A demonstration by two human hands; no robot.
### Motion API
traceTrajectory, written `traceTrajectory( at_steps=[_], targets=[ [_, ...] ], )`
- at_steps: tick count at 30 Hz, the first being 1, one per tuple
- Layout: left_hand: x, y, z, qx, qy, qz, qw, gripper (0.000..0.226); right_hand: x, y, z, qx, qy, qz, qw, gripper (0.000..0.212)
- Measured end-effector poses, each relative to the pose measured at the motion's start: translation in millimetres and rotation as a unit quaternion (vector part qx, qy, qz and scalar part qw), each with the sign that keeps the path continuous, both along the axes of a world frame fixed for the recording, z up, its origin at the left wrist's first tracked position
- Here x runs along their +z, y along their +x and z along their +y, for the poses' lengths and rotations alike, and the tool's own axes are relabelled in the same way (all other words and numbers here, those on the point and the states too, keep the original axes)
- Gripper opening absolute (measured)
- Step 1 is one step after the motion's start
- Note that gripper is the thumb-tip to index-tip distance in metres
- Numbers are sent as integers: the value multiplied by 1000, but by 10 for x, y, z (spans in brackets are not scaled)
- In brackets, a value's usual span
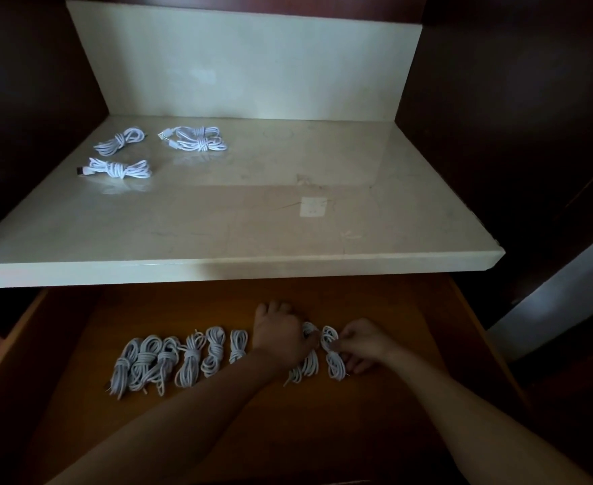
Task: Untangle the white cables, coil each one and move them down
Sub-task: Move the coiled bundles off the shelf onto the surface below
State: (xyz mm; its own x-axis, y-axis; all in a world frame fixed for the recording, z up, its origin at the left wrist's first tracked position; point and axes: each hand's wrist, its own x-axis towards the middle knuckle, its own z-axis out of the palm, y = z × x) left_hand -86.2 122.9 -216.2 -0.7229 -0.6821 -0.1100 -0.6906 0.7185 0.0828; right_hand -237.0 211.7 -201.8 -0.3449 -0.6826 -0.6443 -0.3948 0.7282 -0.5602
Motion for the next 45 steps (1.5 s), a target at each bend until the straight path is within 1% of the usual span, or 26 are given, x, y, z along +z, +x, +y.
traceTrajectory(
  at_steps=[2,5,6,8,11,13,15,17,20,22,25,28,30,32,35,39,42,43,45],
  targets=[
    [92,30,-20,-18,12,13,1000,51,42,4,17,16,-1,26,1000,15],
    [337,176,-64,-39,110,28,993,38,198,-2,39,53,-20,96,994,12],
    [427,262,-71,-47,142,33,988,36,278,9,45,61,-34,118,991,13],
    [643,465,-70,-63,164,55,983,32,484,78,52,87,-71,147,983,17],
    [985,794,-61,-71,115,91,987,26,910,353,37,192,-124,119,966,22],
    [1192,993,-91,-50,51,121,990,24,1200,583,-29,249,-185,108,944,19],
    [1371,1149,-178,-19,-11,157,987,27,1418,758,-174,262,-267,121,919,17],
    [1553,1304,-326,25,-48,200,978,24,1560,885,-422,261,-343,154,889,20],
    [1759,1521,-637,65,-87,245,963,16,1681,1013,-871,267,-386,217,856,26],
    [1826,1631,-877,80,-103,256,958,15,1729,1055,-1175,285,-395,260,834,27],
    [1853,1721,-1239,110,-116,228,960,28,1791,1087,-1615,314,-390,310,808,31],
    [1823,1716,-1566,129,-139,174,966,42,1794,1060,-2015,315,-387,346,795,38],
    [1791,1680,-1759,146,-138,157,967,49,1760,1015,-2251,312,-378,370,789,42],
    [1756,1635,-1921,160,-138,152,966,54,1709,966,-2459,310,-365,396,783,45],
    [1700,1558,-2102,180,-140,168,959,58,1629,883,-2717,305,-366,414,776,48],
    [1582,1535,-2232,192,-146,202,949,58,1508,842,-2969,289,-373,416,778,56],
    [1498,1560,-2266,194,-146,219,945,61,1409,856,-3099,285,-376,424,773,59],
    [1481,1565,-2286,197,-138,217,946,58,1386,860,-3139,281,-369,419,781,60],
    [1455,1564,-2314,204,-129,222,945,52,1362,864,-3198,260,-344,398,810,61]
  ],
)
